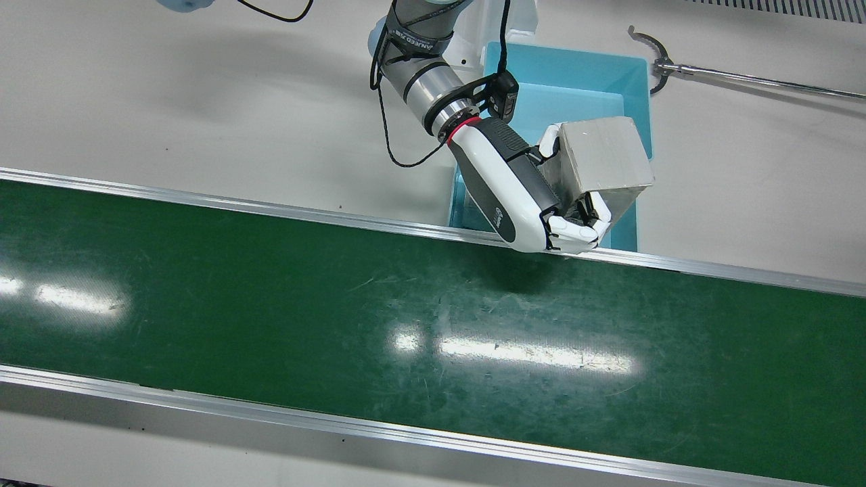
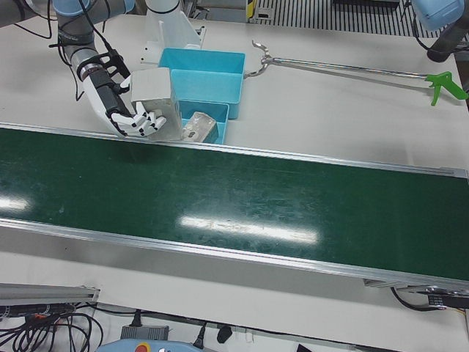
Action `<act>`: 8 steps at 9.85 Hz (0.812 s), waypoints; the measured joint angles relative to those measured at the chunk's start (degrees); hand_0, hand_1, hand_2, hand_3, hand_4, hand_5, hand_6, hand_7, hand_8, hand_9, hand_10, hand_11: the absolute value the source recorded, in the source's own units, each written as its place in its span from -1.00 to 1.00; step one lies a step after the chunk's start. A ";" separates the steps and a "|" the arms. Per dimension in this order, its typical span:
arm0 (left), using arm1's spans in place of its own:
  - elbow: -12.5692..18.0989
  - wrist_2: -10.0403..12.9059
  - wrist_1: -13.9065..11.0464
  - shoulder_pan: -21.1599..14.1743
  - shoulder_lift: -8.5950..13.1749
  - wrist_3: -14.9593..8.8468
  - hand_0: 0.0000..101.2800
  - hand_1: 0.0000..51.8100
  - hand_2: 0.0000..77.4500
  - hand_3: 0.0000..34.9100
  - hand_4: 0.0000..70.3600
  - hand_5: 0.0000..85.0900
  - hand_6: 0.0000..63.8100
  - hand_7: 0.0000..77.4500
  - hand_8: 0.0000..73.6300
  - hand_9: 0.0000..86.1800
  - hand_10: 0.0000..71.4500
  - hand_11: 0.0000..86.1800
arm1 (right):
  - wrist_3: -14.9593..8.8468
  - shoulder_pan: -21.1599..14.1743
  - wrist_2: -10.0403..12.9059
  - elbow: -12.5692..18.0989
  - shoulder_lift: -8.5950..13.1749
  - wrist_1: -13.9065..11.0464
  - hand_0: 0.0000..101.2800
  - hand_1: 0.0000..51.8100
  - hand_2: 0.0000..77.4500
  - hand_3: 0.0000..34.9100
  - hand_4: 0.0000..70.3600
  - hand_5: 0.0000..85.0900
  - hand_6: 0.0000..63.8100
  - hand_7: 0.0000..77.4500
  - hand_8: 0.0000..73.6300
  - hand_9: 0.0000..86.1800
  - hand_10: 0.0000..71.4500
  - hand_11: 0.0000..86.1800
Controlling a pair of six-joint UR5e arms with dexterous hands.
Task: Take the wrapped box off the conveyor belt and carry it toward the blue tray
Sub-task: 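Lift the box off the belt and carry it toward the blue trays, then lower the box into the nearer blue tray and open the right hand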
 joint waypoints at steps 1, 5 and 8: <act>0.00 0.00 0.00 0.00 0.00 0.00 -1.00 -1.00 -0.99 -1.00 -1.00 -0.97 -0.98 -1.00 -1.00 -1.00 -1.00 -1.00 | 0.00 -0.31 -0.17 -0.05 0.00 0.01 -0.01 -1.00 0.14 -0.91 0.05 0.63 0.21 0.79 0.32 0.32 0.54 -0.20; 0.00 0.00 0.00 0.00 0.00 0.00 -1.00 -1.00 -0.99 -1.00 -1.00 -0.97 -1.00 -1.00 -1.00 -1.00 -1.00 -1.00 | 0.02 -1.13 -0.31 0.17 0.06 0.00 -0.01 -1.00 0.14 -0.91 0.10 0.62 0.21 0.79 0.30 0.35 0.54 -0.20; 0.00 0.00 0.00 0.00 0.00 0.00 -1.00 -1.00 -0.99 -1.00 -1.00 -0.97 -0.98 -1.00 -1.00 -1.00 -0.98 -1.00 | 0.13 -1.40 -0.77 0.39 -0.30 0.02 0.04 -1.00 0.06 -1.00 0.10 0.60 0.23 0.77 0.30 0.35 0.54 -0.22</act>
